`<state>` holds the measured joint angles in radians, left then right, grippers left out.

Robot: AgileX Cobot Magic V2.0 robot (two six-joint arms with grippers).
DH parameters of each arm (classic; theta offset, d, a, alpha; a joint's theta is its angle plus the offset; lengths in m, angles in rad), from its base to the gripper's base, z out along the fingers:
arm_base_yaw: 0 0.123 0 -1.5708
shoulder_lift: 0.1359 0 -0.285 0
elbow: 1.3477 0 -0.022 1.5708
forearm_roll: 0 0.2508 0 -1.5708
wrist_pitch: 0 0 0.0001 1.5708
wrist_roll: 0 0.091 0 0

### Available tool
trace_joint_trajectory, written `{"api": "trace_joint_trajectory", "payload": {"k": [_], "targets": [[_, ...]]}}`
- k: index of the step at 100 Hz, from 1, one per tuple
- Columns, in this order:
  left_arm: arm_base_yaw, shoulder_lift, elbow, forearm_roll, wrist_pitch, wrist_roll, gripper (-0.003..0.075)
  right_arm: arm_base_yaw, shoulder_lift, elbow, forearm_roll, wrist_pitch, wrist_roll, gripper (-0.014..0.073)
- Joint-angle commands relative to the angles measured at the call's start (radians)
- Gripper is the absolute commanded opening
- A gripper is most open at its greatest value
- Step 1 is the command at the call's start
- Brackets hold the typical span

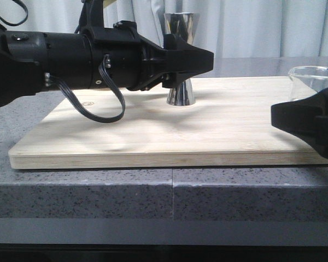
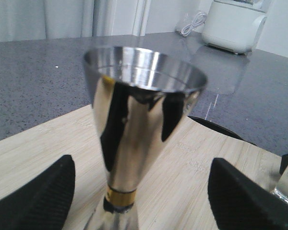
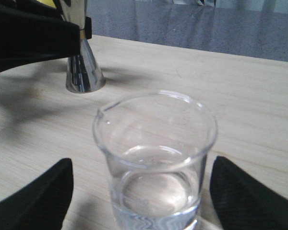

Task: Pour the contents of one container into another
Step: 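Close left gripper on the jigger's waist and right gripper around the beaker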

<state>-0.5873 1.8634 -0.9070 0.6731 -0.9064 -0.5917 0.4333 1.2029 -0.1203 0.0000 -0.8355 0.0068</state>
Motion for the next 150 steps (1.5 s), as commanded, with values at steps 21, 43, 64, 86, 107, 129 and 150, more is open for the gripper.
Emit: {"api": "trace_joint_trajectory", "payload": {"k": [21,43,64,86,107,129,150], "targets": [[0.003,-0.02,-0.026,-0.023,-0.085,-0.008,0.0421,0.0,-0.008,-0.027,-0.008,-0.092,-0.007,0.0534],[0.003,-0.009,-0.026,-0.023,-0.114,-0.008,0.0418,0.0,-0.008,-0.027,-0.008,-0.092,-0.007,0.0534],[0.003,-0.009,-0.026,-0.036,-0.126,-0.008,0.037,0.0,-0.008,-0.027,-0.008,-0.092,-0.007,0.0485],[0.003,-0.009,-0.026,-0.036,-0.128,-0.008,0.0229,0.0,-0.008,-0.027,-0.008,-0.092,-0.007,0.0449],[0.003,-0.009,-0.026,-0.036,-0.133,-0.008,0.0058,0.0,-0.008,-0.027,-0.008,-0.092,-0.007,0.0449],[0.003,-0.009,-0.026,-0.036,-0.155,-0.008,-0.0021,0.0,-0.008,-0.027,-0.008,-0.092,-0.007,0.0448],[0.003,-0.009,-0.026,-0.028,-0.16,-0.008,-0.0021,0.0,-0.008,-0.027,-0.008,-0.092,-0.007,0.0404]]}}
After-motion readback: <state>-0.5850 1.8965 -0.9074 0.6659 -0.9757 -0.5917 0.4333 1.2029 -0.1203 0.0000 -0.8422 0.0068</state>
